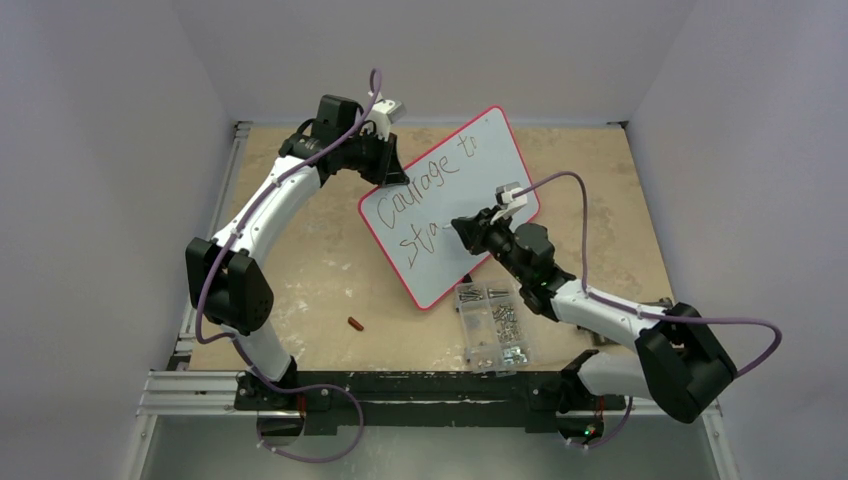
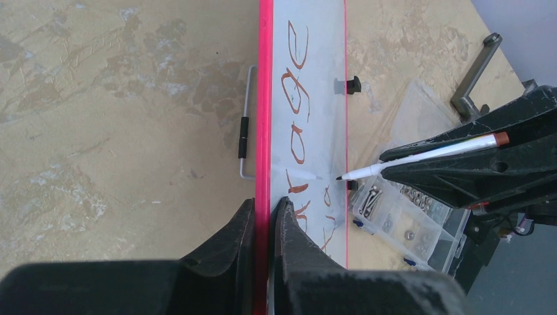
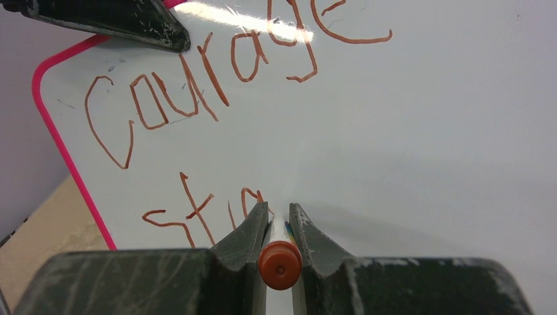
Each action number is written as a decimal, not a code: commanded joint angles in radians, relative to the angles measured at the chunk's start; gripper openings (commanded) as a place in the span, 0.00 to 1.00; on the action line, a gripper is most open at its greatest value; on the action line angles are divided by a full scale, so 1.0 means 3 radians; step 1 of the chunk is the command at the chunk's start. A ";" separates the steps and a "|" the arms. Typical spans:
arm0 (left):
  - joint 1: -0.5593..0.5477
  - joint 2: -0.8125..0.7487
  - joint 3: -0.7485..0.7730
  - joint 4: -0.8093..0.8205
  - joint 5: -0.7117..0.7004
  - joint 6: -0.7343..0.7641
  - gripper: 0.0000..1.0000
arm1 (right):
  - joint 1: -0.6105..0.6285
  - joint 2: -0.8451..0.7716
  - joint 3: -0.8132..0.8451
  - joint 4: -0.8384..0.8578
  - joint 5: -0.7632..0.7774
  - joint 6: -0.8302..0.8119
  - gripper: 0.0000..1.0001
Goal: Write a sentence on the whiteboard
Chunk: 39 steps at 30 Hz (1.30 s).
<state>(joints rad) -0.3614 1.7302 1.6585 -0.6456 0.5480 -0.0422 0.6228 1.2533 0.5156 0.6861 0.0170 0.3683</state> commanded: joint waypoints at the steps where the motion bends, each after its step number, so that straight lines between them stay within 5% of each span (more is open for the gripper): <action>1: -0.0016 0.0082 0.0012 -0.0225 -0.0489 0.0237 0.00 | 0.0003 -0.0187 0.0086 -0.0024 0.0103 -0.0086 0.00; 22: -0.0017 0.0072 -0.0011 -0.0217 -0.0472 0.0233 0.00 | 0.0004 0.0159 0.0449 0.0130 0.0080 -0.0049 0.00; 39: -0.0017 0.0067 -0.0012 -0.0207 -0.0478 0.0232 0.00 | 0.0003 0.0142 0.0041 0.0181 0.0090 0.0007 0.00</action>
<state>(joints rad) -0.3611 1.7317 1.6585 -0.6449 0.5484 -0.0422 0.6224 1.3132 0.5667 0.7254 0.0353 0.3614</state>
